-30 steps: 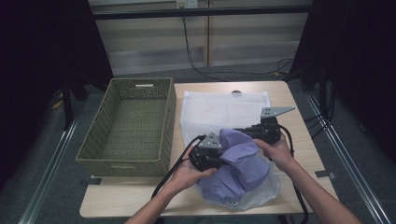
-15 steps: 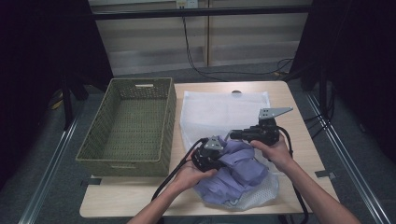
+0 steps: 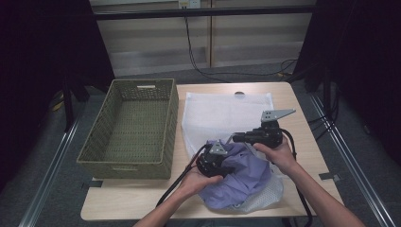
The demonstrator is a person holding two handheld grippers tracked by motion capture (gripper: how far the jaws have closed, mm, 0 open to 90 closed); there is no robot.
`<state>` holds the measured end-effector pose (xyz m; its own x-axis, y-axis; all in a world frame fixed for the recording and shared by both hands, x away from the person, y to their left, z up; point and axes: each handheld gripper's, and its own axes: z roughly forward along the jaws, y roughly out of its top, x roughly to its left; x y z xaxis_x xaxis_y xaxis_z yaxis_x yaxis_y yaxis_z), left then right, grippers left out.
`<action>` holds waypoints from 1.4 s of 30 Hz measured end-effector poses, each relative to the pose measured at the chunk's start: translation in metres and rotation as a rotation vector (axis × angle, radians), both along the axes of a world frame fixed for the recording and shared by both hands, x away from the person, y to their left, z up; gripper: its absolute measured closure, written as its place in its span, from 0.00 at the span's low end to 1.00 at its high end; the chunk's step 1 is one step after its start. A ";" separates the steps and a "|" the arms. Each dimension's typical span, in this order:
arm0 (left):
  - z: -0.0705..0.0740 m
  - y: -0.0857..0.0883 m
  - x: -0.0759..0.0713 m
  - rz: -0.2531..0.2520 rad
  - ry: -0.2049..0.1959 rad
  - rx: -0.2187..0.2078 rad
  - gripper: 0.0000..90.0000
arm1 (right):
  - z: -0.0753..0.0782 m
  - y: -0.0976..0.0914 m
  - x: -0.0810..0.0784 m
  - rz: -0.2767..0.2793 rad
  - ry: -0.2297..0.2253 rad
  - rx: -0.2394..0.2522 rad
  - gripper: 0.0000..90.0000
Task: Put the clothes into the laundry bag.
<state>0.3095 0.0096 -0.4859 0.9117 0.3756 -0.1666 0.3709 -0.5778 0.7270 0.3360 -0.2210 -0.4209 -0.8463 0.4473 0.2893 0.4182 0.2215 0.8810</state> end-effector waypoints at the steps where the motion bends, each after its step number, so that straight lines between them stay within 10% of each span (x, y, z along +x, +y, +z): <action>1: 0.003 0.002 -0.001 -0.004 0.000 -0.008 0.61 | 0.000 -0.001 0.000 -0.002 0.002 0.003 0.99; 12: 0.038 0.036 -0.005 0.002 -0.030 -0.129 0.60 | -0.002 -0.003 0.002 -0.013 0.011 0.010 0.99; 30: 0.055 0.057 0.017 0.148 -0.108 -0.175 0.47 | -0.002 -0.004 0.003 -0.006 0.011 0.013 0.99; 37: 0.037 0.050 0.023 0.176 -0.057 -0.065 0.31 | -0.001 -0.004 0.002 -0.007 0.006 0.011 0.99; 42: 0.025 0.043 0.020 0.140 -0.049 -0.002 0.41 | 0.000 -0.003 0.002 -0.005 0.007 0.013 0.99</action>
<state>0.3292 0.0525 -0.4609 0.8576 0.4992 -0.1239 0.4116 -0.5218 0.7472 0.3377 -0.2243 -0.4213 -0.8421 0.4471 0.3016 0.4257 0.2077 0.8807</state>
